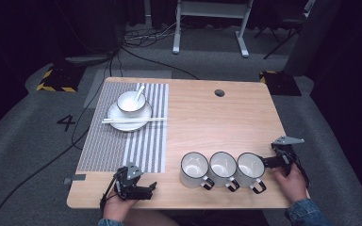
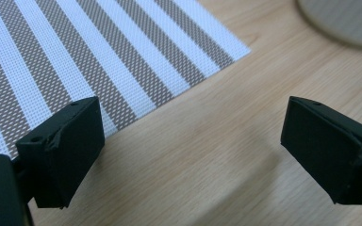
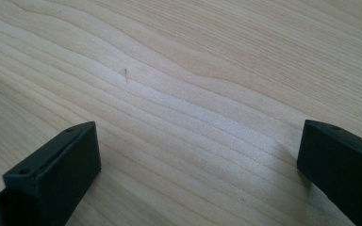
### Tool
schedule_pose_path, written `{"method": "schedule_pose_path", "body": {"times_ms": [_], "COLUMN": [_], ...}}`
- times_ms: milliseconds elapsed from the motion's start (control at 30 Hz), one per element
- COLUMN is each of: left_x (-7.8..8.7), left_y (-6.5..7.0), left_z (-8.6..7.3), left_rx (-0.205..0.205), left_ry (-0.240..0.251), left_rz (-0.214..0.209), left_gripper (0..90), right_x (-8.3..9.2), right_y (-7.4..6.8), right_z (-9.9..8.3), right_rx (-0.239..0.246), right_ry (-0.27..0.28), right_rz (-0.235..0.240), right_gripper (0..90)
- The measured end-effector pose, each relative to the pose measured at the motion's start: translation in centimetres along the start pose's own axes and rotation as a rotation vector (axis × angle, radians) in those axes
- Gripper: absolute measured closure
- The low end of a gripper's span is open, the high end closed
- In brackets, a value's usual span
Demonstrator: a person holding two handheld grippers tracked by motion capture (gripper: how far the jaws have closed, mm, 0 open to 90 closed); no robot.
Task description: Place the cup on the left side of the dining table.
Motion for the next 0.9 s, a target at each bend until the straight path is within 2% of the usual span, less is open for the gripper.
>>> {"method": "schedule_pose_path", "body": {"times_ms": [33,100,200,333,367,400,433,467,633,733,900], "left_x": [0.1,0.2,0.4,1.2,1.2,1.4,1.7,2.1,3.1,3.5,3.6], "left_y": [0.2,0.3,1.0,1.9,1.9,2.1,2.4,2.8,3.7,4.1,4.6], "left_z": [0.2,0.3,1.1,2.3,2.3,2.6,2.9,3.4,4.5,4.8,5.0], "left_rx": [0.003,-0.004,-0.016,-0.032,-0.032,-0.027,-0.028,-0.026,-0.021,-0.035,-0.043], "left_ry": [0.017,0.026,0.072,0.174,0.174,0.195,0.218,0.265,0.368,0.403,0.412], "left_rz": [-0.014,-0.009,-0.007,-0.013,-0.013,-0.017,-0.017,-0.021,-0.026,-0.033,-0.029], "left_gripper": [7.0,6.0,2.3,1.9,1.6,1.6,1.4,1.4,1.3,1.4,1.5], "right_x": [0.0,0.0,0.0,0.0,0.0,0.0,0.0,0.0,0.0,0.0,0.0], "right_y": [0.0,0.0,0.0,0.0,0.0,0.0,0.0,0.0,0.0,0.0,0.0], "right_z": [0.0,0.0,0.0,0.0,0.0,0.0,0.0,0.0,0.0,0.0,0.0], "right_rx": [0.0,0.0,0.0,0.0,0.0,0.0,0.0,0.0,0.0,-0.001,0.0], "right_ry": [0.001,0.001,0.0,0.001,0.001,0.001,0.001,0.001,0.001,0.001,0.001], "right_rz": [-0.001,-0.001,0.0,-0.001,-0.001,-0.001,-0.001,-0.001,0.0,-0.001,-0.001], "right_gripper": [0.3,0.3,0.3,0.3,0.3,0.3,0.3,0.3,0.3,0.3,0.3]}}
Point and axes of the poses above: each handheld gripper's, and its own axes: x roughly backward along the jaws, z roughly out of its top, y roughly to its right, the point moved 7 cm from there along -x, roughly forward along the jaws, and after that the axes turned 6 degrees about x, right-handed, at the moved point
